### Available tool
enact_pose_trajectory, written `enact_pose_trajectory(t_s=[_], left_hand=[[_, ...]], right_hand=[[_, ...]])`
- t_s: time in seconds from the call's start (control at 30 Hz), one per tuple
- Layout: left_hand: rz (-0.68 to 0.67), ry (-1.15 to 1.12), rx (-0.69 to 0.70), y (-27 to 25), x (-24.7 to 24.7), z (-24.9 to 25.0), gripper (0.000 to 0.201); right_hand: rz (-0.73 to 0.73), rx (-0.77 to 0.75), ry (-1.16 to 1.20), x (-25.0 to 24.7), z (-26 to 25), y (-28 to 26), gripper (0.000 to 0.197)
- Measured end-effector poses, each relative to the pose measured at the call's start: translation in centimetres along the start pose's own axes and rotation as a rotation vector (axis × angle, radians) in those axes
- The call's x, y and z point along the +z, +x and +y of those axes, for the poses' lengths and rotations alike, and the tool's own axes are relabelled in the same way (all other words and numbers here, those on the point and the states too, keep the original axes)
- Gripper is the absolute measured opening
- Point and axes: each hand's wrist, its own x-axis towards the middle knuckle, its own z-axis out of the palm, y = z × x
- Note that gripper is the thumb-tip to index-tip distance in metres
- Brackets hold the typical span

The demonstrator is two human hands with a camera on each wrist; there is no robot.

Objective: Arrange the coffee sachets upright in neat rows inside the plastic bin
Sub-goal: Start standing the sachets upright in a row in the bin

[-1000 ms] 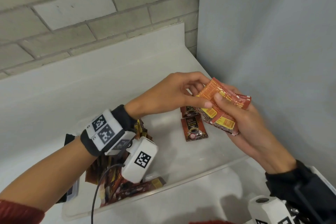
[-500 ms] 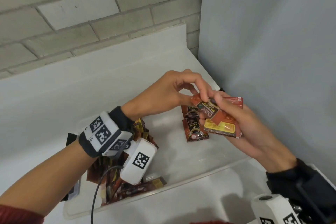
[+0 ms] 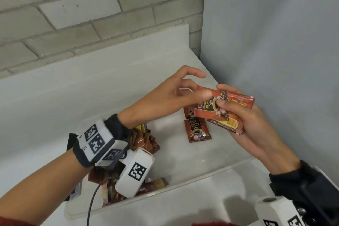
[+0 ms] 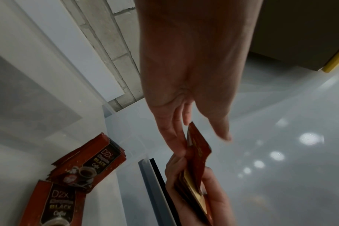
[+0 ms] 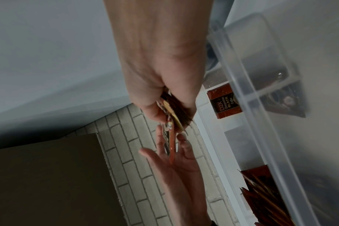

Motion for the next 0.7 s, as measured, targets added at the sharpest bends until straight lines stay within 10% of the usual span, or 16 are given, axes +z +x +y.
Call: enact_pose_trajectory(t_s=[0.7], left_hand=[[-0.103, 0.664, -0.12, 3.0, 2.6, -5.1, 0.024]], right_hand=[[0.19, -0.212, 0.233, 0.0, 0.1, -0.1, 0.026]])
